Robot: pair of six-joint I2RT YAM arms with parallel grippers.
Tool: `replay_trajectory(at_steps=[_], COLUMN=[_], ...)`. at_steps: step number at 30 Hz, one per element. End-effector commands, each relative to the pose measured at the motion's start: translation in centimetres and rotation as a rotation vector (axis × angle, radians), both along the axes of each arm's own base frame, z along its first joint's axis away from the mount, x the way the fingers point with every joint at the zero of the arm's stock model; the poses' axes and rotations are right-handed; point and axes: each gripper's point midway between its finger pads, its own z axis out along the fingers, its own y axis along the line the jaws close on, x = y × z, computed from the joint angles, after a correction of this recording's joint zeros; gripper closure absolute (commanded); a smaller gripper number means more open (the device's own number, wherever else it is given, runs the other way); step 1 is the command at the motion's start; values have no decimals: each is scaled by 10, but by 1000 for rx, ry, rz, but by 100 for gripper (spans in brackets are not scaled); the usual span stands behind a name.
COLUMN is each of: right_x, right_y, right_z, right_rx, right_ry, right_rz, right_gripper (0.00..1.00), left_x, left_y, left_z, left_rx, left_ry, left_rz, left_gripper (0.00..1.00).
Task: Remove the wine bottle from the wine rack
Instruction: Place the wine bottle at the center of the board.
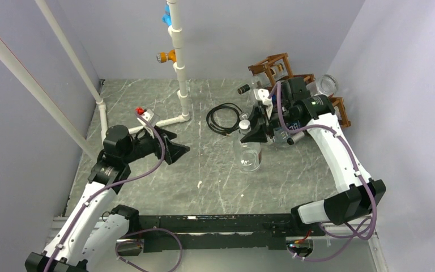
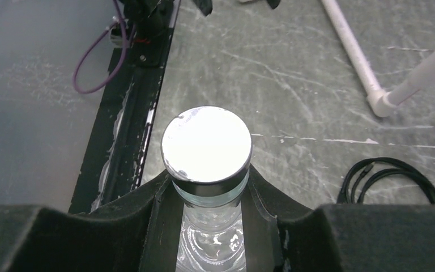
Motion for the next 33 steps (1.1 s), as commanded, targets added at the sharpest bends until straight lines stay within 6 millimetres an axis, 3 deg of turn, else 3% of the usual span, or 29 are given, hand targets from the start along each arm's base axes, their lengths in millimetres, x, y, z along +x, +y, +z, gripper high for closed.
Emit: replay_trajectory(at_steps=[1,17,33], right_x=[-21,-30,-17], right_y=[7,9,29], right_z=[15,-38,-63], right_rx=[92,88,47], right_ry=[-193,-194,-210], right_rz=[120,177,195], right_gripper=[100,100,100], left_x=[2,-4,-9], left_y=[-1,-9,-26], left_z=[14,20,14], left_rx=[-33,-90,-105], left_ry=[-74,-124,-112], left_rz=[35,30,-9], left_gripper=[1,1,1])
